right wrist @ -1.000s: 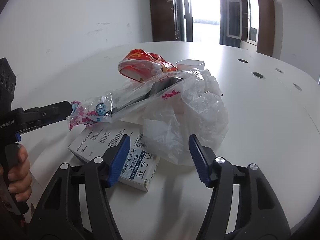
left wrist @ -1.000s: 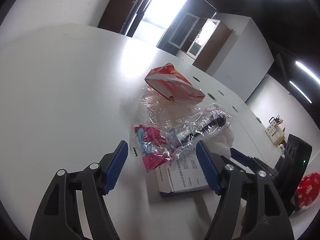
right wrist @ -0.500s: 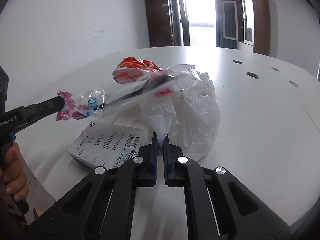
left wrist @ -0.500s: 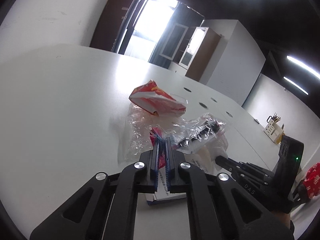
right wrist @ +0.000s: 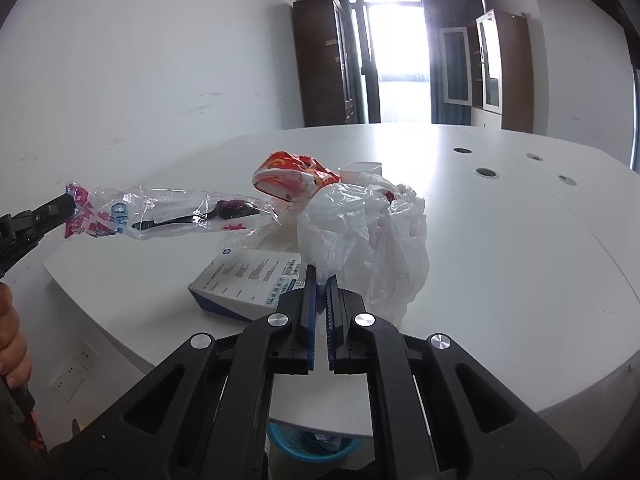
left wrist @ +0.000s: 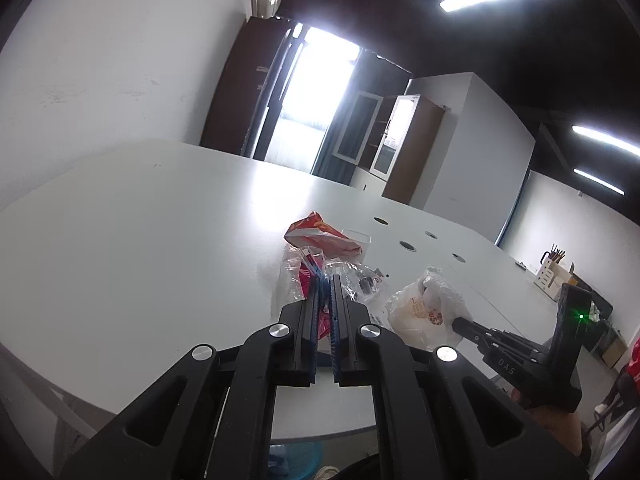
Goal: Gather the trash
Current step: 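Grasp the pink-wrapped plastic packet with the left tool while the right tool grasps the clear bag, then carry the packet and clear plastic bag down over the wastebasket with both tools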
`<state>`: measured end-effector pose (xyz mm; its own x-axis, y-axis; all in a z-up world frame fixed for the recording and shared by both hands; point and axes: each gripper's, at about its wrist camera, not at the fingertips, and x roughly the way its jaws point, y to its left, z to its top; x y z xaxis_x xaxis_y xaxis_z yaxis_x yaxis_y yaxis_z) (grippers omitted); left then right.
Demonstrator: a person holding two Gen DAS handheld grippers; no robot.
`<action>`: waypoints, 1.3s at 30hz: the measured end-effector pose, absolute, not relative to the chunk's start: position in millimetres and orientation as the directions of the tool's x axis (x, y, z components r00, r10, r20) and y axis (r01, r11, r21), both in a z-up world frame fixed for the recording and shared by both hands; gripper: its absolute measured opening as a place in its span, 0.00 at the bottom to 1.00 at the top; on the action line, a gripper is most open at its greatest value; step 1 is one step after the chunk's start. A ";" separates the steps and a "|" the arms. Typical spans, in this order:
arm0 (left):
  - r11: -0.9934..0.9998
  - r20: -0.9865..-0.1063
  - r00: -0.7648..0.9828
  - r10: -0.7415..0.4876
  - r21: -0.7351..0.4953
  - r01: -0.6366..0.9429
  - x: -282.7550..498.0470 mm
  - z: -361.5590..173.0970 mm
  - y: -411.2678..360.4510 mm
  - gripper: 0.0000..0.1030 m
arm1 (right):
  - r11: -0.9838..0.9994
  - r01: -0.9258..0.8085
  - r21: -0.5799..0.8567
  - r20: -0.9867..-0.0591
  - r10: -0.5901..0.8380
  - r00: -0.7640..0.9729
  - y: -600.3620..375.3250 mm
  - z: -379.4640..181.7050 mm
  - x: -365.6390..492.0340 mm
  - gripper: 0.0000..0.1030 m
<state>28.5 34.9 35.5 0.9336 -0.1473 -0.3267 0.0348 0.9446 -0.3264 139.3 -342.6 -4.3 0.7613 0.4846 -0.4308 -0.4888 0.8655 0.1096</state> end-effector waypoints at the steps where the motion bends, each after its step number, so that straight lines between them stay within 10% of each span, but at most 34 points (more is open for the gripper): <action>1: 0.948 -0.321 0.936 -0.143 -0.318 0.036 22.1 38.2 32.8 0.04 | 0.864 -0.493 0.104 -0.421 0.487 0.765 -345.4 -1.9 130.2 0.03; 9: 0.958 -0.290 0.947 -0.141 -0.282 0.056 -30.3 59.9 21.9 0.04 | 0.827 -0.553 0.102 -0.397 0.544 0.739 -364.2 10.8 66.1 0.03; 39: 0.980 -0.606 0.772 -0.191 -0.169 0.109 -102.4 -32.6 7.2 0.04 | 0.675 -0.716 0.175 -0.632 0.635 0.444 -340.5 -76.5 -31.0 0.03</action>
